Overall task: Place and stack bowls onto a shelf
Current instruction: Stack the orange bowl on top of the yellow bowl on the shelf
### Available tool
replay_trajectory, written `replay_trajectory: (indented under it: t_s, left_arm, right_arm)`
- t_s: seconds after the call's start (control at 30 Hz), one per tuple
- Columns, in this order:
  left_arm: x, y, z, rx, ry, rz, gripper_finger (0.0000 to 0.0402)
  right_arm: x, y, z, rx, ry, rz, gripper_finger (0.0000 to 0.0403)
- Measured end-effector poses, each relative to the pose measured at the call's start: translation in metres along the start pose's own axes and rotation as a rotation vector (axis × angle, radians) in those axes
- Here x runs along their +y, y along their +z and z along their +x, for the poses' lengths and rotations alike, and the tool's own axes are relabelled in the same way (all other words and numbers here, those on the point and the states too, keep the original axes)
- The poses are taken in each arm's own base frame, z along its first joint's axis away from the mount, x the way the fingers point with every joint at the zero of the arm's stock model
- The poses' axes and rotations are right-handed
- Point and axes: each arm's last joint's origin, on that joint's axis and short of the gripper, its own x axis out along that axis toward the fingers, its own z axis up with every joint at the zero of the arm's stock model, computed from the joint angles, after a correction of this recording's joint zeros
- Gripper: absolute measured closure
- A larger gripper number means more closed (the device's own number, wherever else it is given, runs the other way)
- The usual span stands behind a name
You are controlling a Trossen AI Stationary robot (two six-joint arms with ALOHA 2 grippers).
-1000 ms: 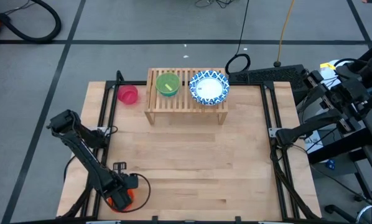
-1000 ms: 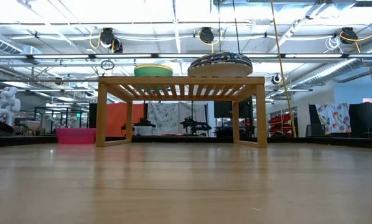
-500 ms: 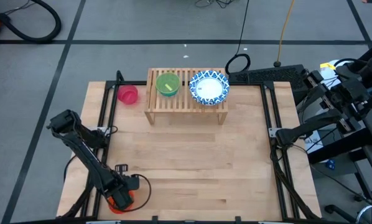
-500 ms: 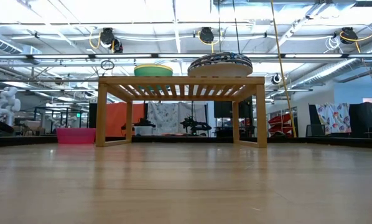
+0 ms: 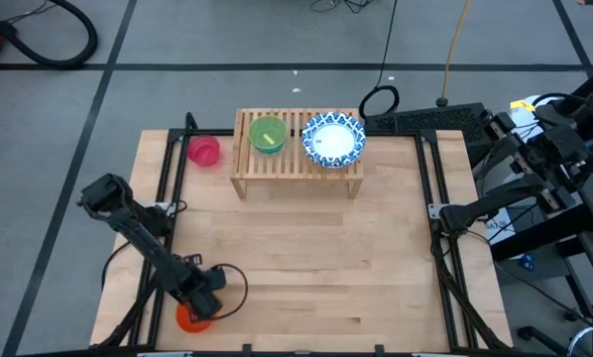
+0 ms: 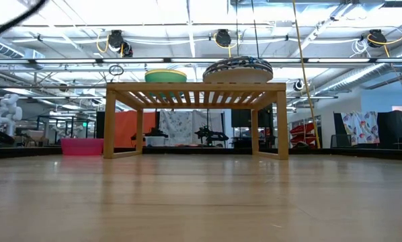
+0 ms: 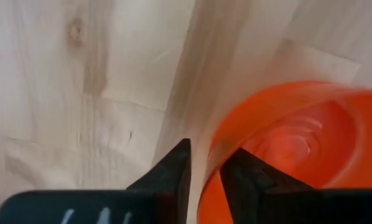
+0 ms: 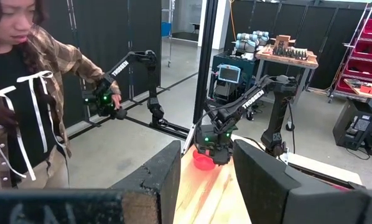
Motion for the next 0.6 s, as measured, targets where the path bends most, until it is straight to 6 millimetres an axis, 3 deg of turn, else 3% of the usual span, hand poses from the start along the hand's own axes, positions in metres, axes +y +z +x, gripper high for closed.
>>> replay_trajectory:
  t_s: [0.17,0.37,0.47,0.6]
  left_arm:
    - [0.006,0.011,-0.002,0.056,-0.042,-0.071,0.0385]
    - [0.008,0.030,-0.014,0.044,-0.085,-0.185,0.0396]
    - [0.010,0.040,-0.031,0.014,-0.118,-0.208,0.0397]
    - [0.021,0.052,-0.069,-0.036,-0.115,-0.266,0.0398]
  right_arm:
    - [0.000,0.000,0.000,0.000,0.000,0.000,0.0261]
    - [0.000,0.000,0.000,0.000,0.000,0.000,0.0261]
    - [0.000,0.000,0.000,0.000,0.000,0.000,0.0261]
    - [0.000,0.000,0.000,0.000,0.000,0.000,0.0261]
